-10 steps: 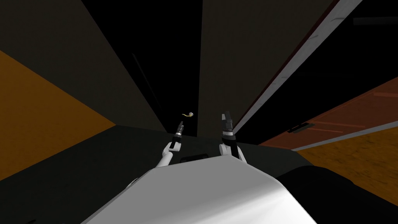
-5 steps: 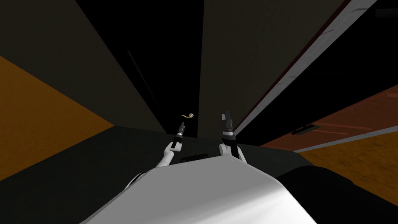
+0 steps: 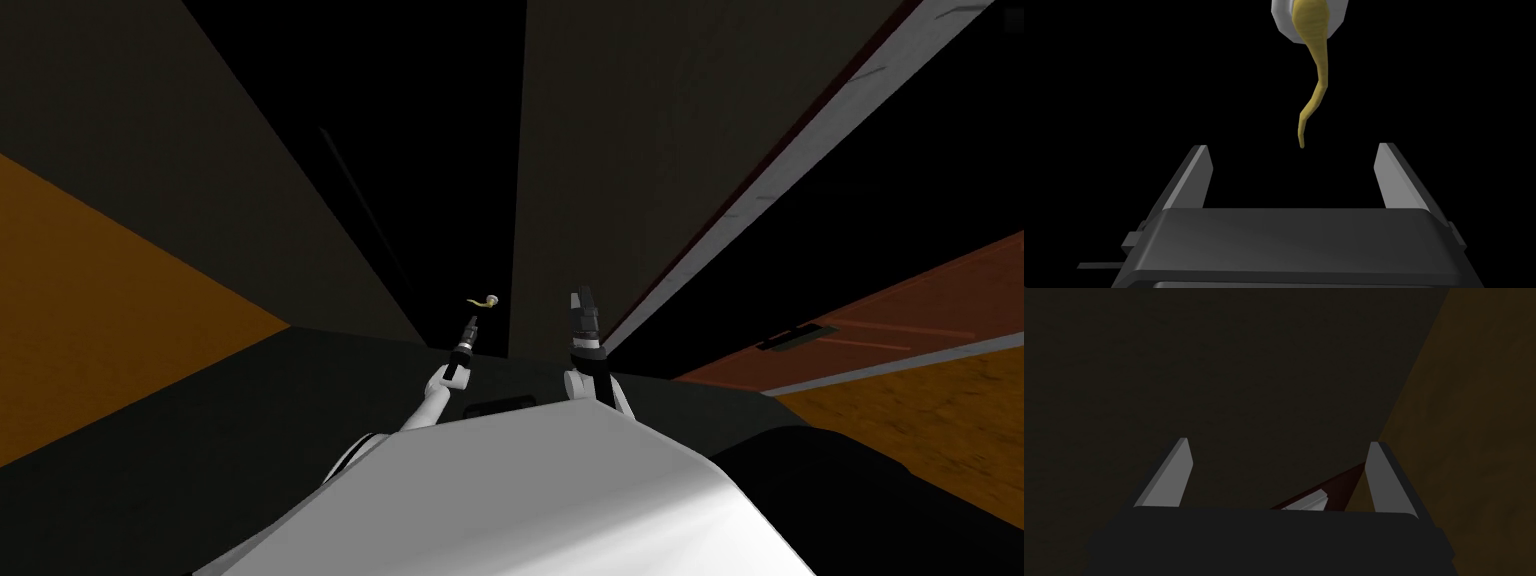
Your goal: Push the door open
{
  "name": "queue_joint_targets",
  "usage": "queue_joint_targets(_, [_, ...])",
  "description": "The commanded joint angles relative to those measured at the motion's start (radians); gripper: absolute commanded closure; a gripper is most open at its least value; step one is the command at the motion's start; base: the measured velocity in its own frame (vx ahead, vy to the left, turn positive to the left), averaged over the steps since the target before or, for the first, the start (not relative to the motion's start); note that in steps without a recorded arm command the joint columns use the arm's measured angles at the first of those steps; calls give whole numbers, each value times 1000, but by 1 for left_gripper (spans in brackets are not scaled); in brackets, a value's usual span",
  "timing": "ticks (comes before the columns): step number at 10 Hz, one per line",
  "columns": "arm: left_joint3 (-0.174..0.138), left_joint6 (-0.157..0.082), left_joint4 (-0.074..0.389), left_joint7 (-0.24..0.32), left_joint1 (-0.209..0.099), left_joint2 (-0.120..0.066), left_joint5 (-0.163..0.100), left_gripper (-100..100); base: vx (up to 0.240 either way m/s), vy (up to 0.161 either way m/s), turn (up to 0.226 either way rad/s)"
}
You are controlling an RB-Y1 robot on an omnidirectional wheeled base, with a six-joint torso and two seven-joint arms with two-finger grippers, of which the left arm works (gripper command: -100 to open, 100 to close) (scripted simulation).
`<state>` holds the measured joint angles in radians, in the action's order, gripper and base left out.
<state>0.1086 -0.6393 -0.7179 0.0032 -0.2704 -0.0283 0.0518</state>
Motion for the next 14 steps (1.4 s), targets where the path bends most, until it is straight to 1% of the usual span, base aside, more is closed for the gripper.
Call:
queue_joint_targets(1, [2, -5, 28, 1, -11, 4, 1, -100, 54, 11, -3])
queue_joint_targets(2, [2, -6, 41, 1, -17, 6, 2, -100, 51, 4, -2])
queue_joint_targets(3, [4, -8, 65, 2, -28, 10, 3, -100, 69, 5, -3])
queue_joint_targets(4, [3, -9, 54, 1, -23, 7, 2, -100, 34, 4, -1])
queue_joint_targets(5, [-24, -13, 65, -8, -27, -15, -10, -100, 137, -27, -250])
queue_joint_targets(6, [-30, -13, 67, -11, -27, -19, -13, -100, 194, -34, -181])
queue_joint_targets(8, [-30, -13, 67, -11, -27, -19, -13, -100, 73, -13, 1])
queue_joint_targets(9, [-52, -16, 73, -19, -29, -28, -23, -100, 82, -19, -199])
queue_joint_targets(10, [-67, -18, 78, -24, -30, -31, -30, -100, 188, -21, -244])
queue_joint_targets(12, [-94, -22, 86, -35, -32, -30, -43, -100, 200, -30, -191])
queue_joint_targets(13, [-107, -23, 90, -40, -34, -26, -49, -100, 183, -37, -141])
queue_joint_targets(14, [-98, -20, 78, -36, -26, -27, -44, -100, 80, -16, -17])
